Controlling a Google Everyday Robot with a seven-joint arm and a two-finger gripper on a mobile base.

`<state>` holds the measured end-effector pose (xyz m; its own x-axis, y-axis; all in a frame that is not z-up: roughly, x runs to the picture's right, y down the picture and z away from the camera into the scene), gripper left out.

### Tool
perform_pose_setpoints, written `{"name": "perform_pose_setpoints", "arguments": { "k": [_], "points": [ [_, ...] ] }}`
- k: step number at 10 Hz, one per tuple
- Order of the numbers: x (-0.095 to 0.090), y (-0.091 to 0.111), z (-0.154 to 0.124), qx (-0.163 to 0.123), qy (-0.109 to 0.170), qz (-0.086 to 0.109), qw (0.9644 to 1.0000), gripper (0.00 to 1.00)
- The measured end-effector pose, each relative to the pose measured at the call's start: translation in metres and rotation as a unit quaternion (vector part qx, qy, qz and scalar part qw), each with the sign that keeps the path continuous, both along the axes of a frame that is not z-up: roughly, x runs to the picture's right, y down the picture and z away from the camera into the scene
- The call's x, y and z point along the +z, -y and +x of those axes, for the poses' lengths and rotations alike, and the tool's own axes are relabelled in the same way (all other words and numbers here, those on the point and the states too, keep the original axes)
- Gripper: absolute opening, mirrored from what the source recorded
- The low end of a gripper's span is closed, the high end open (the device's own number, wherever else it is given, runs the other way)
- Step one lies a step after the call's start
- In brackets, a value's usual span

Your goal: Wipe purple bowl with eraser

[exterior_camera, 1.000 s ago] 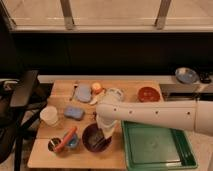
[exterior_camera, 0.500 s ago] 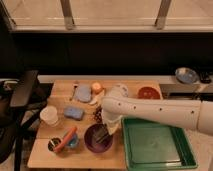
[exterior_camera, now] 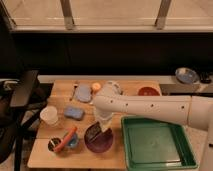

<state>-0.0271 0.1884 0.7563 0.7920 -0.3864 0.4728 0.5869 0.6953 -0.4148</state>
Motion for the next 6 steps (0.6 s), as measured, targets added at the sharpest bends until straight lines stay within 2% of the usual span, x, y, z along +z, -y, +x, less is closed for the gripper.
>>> {"name": "perform_pose_setpoints", "arguments": {
  "k": [1,3,6],
  "points": [
    [-0.006,-0.016,-0.005,0.013,0.028,-0.017,0.9994,0.0],
    [-0.01,-0.028,0.006,0.014,0.029,-0.026,0.9992,0.0],
    [-0.006,-0.026,0.027,0.016,0.014,-0.032,0.9993,0.0]
  ]
}}
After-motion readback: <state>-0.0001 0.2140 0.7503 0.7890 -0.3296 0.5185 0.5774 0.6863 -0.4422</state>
